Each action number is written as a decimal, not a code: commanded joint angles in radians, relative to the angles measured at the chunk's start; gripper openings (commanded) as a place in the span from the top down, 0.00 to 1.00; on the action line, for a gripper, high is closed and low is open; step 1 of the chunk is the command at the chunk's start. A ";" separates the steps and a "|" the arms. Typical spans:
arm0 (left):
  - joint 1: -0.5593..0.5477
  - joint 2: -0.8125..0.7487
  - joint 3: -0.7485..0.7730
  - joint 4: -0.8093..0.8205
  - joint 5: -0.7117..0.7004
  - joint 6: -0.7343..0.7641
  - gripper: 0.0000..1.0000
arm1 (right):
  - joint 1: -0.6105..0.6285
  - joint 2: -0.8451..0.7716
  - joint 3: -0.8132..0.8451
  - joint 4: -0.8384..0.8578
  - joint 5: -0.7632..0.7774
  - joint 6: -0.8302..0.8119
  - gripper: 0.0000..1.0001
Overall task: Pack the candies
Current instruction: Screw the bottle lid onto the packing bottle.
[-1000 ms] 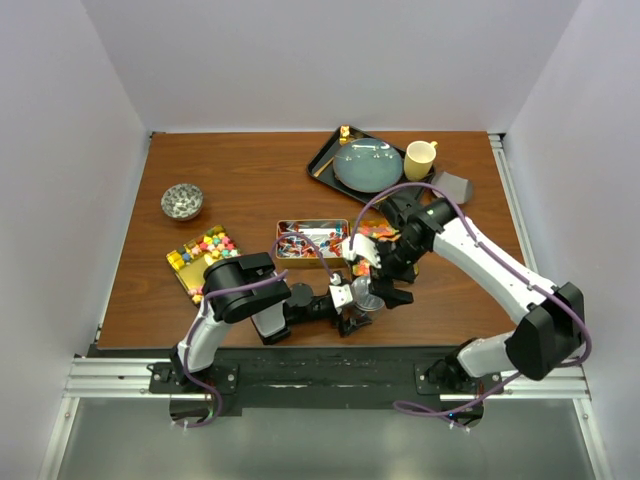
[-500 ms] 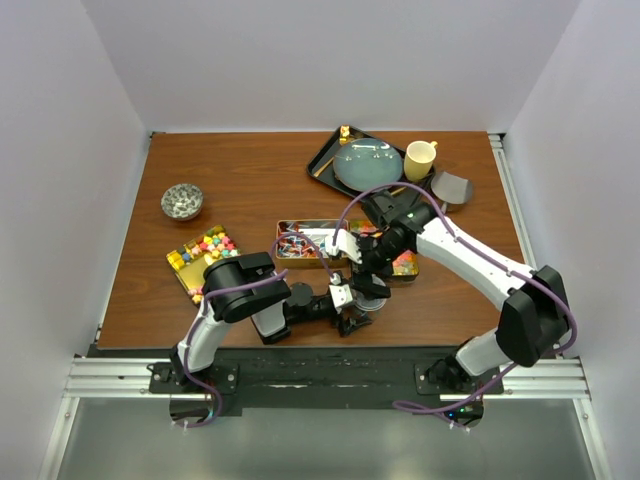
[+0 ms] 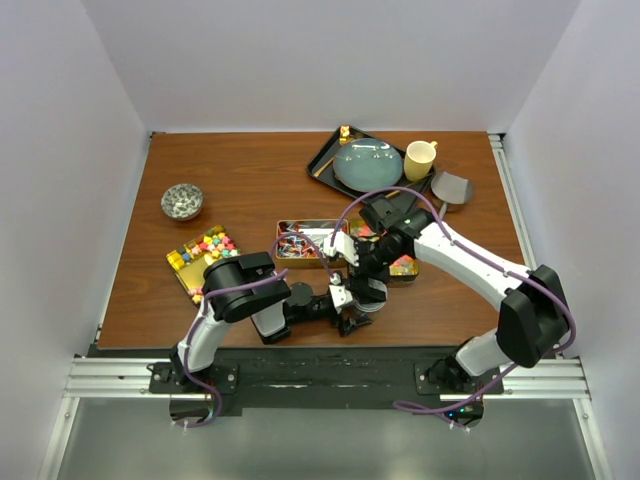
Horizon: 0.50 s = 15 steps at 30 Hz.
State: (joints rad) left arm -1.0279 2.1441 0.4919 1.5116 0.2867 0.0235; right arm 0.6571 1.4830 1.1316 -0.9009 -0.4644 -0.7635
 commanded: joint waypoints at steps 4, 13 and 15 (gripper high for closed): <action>0.022 0.073 -0.035 0.050 -0.026 0.046 1.00 | -0.085 0.002 0.164 -0.220 -0.071 -0.164 0.03; 0.020 0.068 -0.036 0.045 -0.023 0.050 1.00 | -0.059 0.048 0.172 -0.291 -0.092 -0.347 0.01; 0.022 0.065 -0.039 0.044 -0.026 0.053 1.00 | -0.047 0.074 0.183 -0.290 -0.103 -0.347 0.01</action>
State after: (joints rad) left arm -1.0252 2.1445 0.4923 1.5112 0.2947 0.0242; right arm 0.5877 1.5127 1.2739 -1.1442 -0.5121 -1.0367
